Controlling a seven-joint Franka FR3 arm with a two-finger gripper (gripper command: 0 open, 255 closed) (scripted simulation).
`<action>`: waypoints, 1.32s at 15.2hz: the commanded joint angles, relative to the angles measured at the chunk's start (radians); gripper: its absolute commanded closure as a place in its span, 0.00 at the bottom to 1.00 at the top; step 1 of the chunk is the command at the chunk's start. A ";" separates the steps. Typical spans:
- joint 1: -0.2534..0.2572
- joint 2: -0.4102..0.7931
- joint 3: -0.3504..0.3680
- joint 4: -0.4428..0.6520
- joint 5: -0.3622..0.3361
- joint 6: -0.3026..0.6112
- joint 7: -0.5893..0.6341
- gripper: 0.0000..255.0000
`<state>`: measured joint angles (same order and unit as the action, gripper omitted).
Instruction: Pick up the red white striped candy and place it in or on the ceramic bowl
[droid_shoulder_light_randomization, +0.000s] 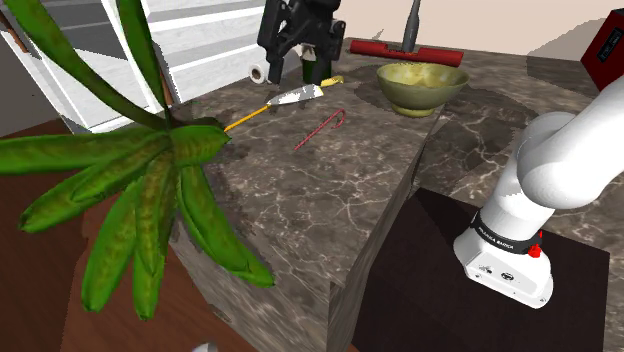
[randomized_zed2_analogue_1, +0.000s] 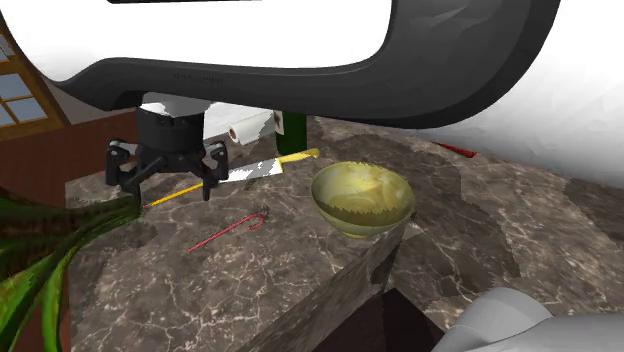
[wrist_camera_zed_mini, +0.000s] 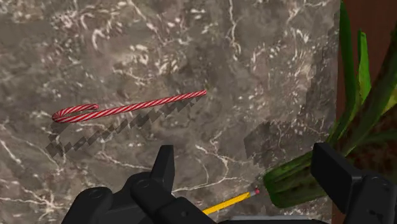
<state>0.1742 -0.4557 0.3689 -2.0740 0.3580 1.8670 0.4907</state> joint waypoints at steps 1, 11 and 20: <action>0.001 0.003 0.007 -0.013 0.002 0.019 0.002 0.00; 0.001 0.004 0.007 -0.013 0.002 0.018 0.002 1.00; -0.030 0.002 0.035 -0.023 -0.031 0.021 0.115 0.00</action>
<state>0.1601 -0.4537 0.3880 -2.0939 0.3451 1.8871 0.5328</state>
